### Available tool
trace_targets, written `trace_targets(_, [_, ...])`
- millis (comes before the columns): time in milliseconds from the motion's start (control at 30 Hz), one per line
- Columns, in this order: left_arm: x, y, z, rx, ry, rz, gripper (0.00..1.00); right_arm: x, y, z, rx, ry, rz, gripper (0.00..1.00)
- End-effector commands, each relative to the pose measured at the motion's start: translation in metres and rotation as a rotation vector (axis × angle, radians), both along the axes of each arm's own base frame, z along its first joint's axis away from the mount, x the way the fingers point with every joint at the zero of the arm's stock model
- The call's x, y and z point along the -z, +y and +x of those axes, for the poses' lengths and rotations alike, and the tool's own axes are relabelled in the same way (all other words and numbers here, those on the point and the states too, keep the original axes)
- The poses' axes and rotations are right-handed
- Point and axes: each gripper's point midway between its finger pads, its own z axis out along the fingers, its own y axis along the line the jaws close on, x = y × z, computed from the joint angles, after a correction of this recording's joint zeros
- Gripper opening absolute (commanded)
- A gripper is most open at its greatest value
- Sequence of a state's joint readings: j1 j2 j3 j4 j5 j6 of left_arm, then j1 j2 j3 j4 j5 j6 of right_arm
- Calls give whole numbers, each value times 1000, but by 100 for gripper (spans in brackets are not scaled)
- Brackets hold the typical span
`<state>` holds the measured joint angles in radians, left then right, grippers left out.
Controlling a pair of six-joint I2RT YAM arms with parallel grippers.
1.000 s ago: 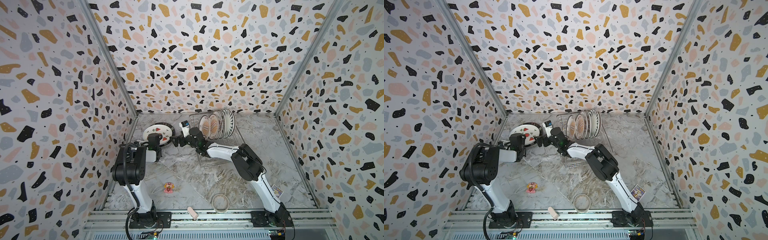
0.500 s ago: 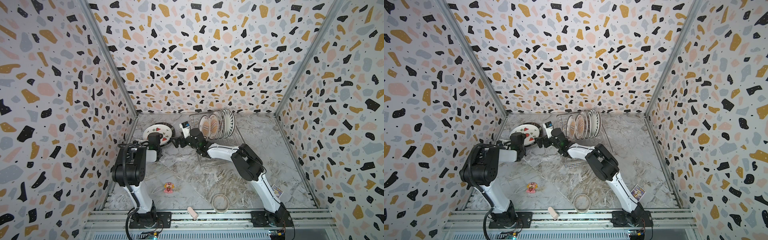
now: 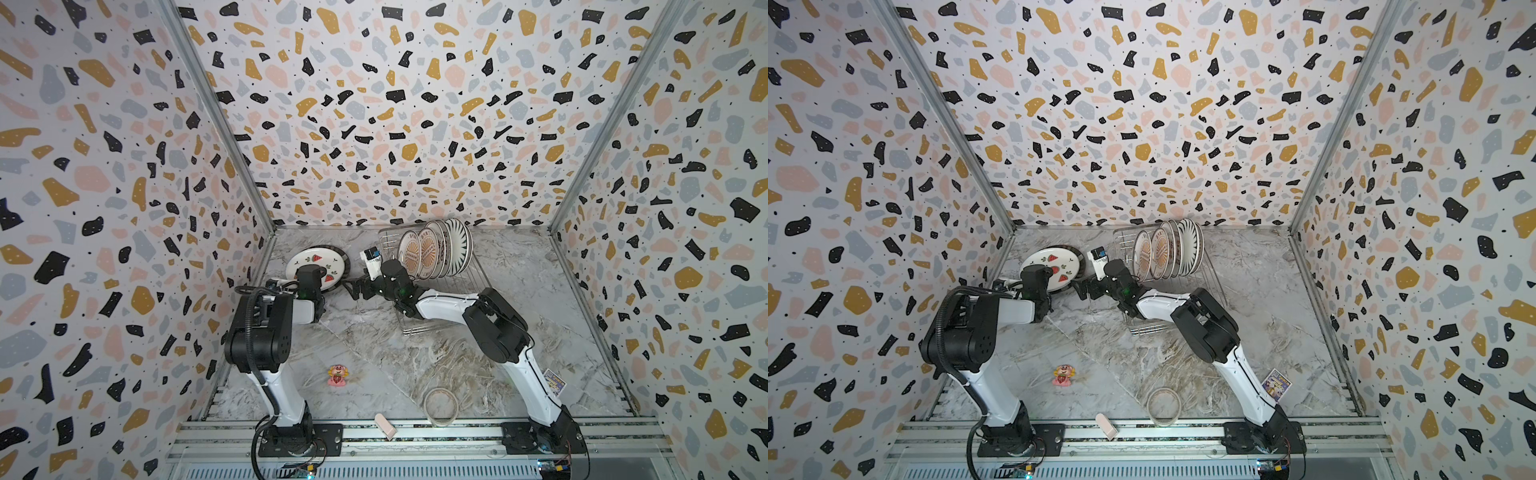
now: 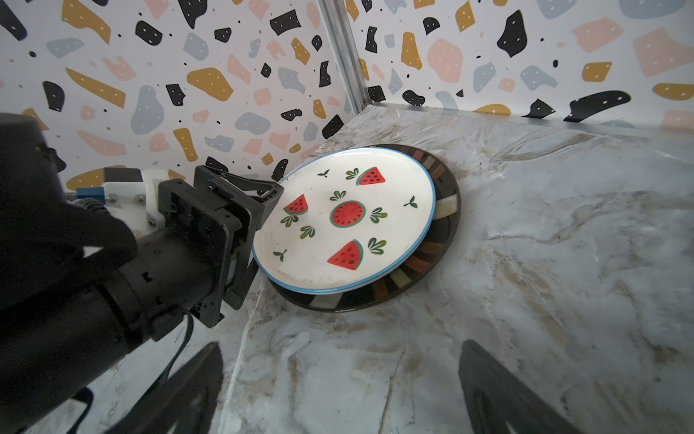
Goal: Unload the plates from the dish rack
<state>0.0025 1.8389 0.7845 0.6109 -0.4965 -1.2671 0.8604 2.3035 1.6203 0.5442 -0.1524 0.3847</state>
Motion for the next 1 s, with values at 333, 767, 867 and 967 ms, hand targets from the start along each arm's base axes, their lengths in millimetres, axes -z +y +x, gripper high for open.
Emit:
trace_targets(333, [1, 1, -11, 0, 53, 68, 73, -64, 0, -14, 4, -97, 55, 99])
trace_targets(767, [-9, -1, -21, 14, 49, 96, 73, -77, -1, -32, 12, -130, 38, 98])
trace_targets(867, [-19, -1, -29, 12, 26, 96, 73, -87, -1, -40, 13, -158, 34, 98])
trace_targets(967, [-38, -5, -37, 32, -11, 114, 77, -100, -6, -51, 27, -193, 33, 98])
